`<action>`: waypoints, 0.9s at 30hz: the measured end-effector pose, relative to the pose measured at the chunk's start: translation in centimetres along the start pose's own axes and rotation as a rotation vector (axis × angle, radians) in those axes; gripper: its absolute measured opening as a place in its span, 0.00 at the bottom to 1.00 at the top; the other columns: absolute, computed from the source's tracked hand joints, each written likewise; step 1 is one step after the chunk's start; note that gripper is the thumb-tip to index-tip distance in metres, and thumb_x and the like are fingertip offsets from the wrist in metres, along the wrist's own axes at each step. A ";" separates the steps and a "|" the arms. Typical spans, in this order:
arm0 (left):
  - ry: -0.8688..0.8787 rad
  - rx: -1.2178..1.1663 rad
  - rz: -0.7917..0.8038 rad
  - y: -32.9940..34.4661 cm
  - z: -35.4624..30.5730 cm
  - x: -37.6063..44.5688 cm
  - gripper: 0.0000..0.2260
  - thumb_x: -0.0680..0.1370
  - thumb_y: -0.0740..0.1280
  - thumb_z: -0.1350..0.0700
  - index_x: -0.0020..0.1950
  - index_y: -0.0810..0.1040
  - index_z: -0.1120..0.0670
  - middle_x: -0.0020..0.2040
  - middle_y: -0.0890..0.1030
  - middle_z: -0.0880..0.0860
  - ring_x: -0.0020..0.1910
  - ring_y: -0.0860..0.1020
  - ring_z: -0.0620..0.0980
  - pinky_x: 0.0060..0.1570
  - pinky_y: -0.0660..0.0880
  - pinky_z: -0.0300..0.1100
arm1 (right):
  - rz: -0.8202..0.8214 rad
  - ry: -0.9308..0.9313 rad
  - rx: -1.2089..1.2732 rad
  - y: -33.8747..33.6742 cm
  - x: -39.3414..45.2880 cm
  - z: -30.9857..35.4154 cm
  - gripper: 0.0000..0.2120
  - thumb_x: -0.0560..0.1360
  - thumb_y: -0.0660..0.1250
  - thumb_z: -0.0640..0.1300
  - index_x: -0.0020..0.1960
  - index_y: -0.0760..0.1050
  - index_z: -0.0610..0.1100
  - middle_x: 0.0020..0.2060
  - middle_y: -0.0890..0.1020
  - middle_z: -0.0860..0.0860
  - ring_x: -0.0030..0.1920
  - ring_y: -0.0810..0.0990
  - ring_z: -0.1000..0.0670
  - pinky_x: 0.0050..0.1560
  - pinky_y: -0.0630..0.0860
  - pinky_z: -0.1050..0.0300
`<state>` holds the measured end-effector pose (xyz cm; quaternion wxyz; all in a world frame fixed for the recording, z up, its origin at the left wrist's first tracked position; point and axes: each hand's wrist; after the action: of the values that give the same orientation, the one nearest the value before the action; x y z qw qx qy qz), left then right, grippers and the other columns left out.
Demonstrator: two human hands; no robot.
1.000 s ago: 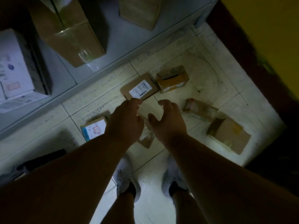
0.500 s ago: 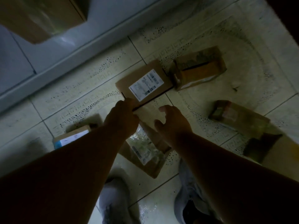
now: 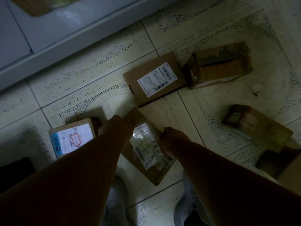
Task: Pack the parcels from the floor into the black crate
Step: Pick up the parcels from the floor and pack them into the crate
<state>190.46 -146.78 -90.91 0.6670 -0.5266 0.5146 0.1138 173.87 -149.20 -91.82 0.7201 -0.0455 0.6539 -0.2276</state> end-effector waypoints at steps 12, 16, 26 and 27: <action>0.258 -0.233 -0.368 -12.0 -0.1 -13.2 0.20 0.69 0.52 0.40 0.49 0.78 0.45 0.49 0.81 0.53 0.47 0.81 0.56 0.42 0.81 0.53 | -0.115 -0.071 0.317 -5.1 -18.3 3.5 0.28 0.76 0.60 0.67 0.68 0.68 0.49 0.41 0.74 0.55 0.36 0.76 0.55 0.31 0.70 0.62; 0.179 -0.519 -0.313 -18.2 0.8 -21.0 0.09 0.74 0.64 0.52 0.52 0.74 0.40 0.47 0.80 0.53 0.39 0.82 0.57 0.36 0.82 0.54 | -0.233 -0.146 0.415 -6.4 -26.0 5.9 0.22 0.76 0.63 0.63 0.65 0.70 0.53 0.50 0.82 0.50 0.41 0.82 0.51 0.39 0.80 0.55; 0.002 -0.966 -0.462 -23.4 13.0 -33.0 0.35 0.74 0.71 0.48 0.76 0.56 0.39 0.52 0.78 0.43 0.49 0.78 0.47 0.43 0.77 0.38 | -0.168 -0.435 0.307 -1.6 -39.2 12.7 0.23 0.76 0.65 0.60 0.67 0.65 0.54 0.52 0.81 0.49 0.50 0.82 0.46 0.53 0.81 0.42; -0.041 -1.001 -0.458 -22.9 14.7 -34.0 0.32 0.73 0.72 0.46 0.74 0.63 0.44 0.52 0.77 0.43 0.51 0.78 0.46 0.47 0.76 0.38 | -0.136 -0.457 0.299 -0.4 -40.1 13.0 0.21 0.78 0.65 0.58 0.67 0.65 0.53 0.50 0.81 0.50 0.48 0.82 0.48 0.52 0.81 0.42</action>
<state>199.53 -131.09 -51.36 0.3528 -0.8756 0.2570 0.2068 184.65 -137.07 -52.85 0.8306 -0.0327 0.4291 -0.3534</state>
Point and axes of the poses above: each hand's wrist, its own x-axis towards the middle knuckle, its own y-axis out of the palm, z = x × y
